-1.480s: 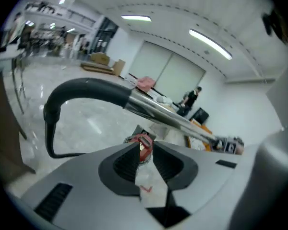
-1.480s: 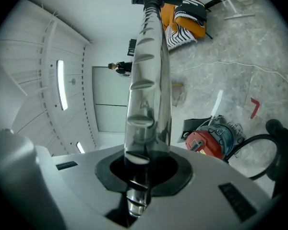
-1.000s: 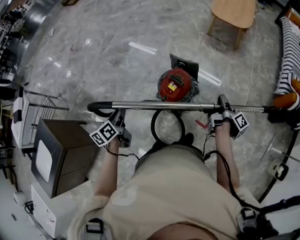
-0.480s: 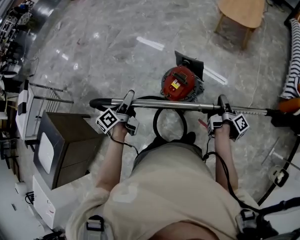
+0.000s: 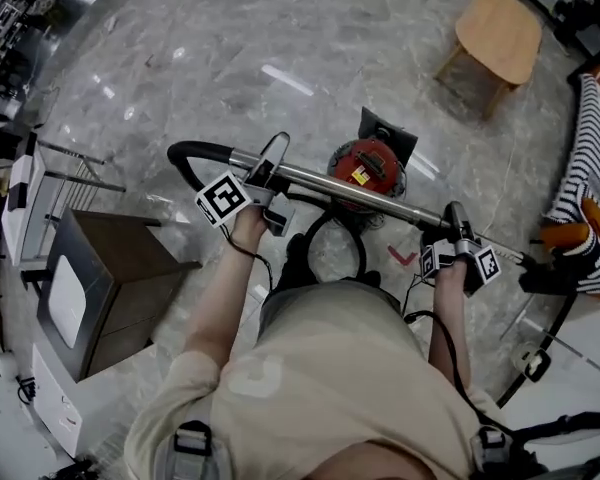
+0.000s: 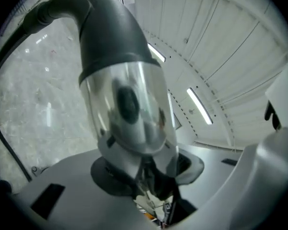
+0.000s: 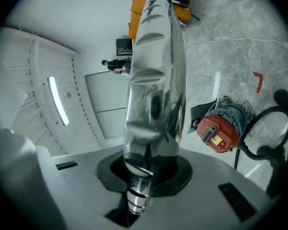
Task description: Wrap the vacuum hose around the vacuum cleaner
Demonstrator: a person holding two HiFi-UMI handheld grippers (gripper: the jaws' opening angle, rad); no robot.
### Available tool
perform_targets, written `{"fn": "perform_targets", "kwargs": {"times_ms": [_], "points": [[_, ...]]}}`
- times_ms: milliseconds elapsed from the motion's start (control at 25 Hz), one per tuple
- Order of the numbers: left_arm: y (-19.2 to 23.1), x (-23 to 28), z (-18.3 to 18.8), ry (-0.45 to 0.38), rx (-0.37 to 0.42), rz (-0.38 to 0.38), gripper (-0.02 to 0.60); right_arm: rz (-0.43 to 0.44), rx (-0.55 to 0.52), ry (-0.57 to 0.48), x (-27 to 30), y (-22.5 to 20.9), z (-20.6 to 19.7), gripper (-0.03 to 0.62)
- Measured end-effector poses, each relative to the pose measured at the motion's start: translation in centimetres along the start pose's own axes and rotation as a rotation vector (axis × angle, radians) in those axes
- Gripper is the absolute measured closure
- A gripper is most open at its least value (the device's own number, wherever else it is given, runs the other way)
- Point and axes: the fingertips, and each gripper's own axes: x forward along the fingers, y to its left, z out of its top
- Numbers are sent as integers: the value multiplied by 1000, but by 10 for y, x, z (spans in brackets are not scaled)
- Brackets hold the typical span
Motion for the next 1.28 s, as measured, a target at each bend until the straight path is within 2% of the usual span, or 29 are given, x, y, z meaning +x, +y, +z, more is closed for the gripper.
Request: {"fn": "perform_targets", "kwargs": {"times_ms": [120,240,360,520,640,760,1000,1040,1080,1160,1200,1280], "points": [[13,16,31,68,-33,-57,407,3,10,-75,1,-2,-28,531],[42,28,53,163,-31,-64,407,5,2,-152,-1,-7,-56,531],[66,43,72,223,-67,-84,407,8,-30,-197,3,-2,-81,531],[68,84,80,280,-73,-124,407,12,-38,-259,2,11,-87,531],[61,117,67,321,-48,-143,407,2,-6,-316,-1,8,-70,531],[62,146,49,364,-16,-125,405,-17,41,-354,0,-4,-51,531],[82,194,9,383,96,52,396,-57,130,-377,31,-32,13,536],[84,200,0,381,110,85,378,-68,149,-378,38,-38,29,536],[86,203,-10,380,113,115,333,-82,164,-381,44,-42,47,536],[87,199,-30,365,80,162,280,-107,175,-374,59,-44,85,536],[86,191,-37,349,63,182,232,-118,174,-357,68,-44,101,536],[83,170,-51,330,69,217,219,-134,167,-313,87,-42,127,536]]}}
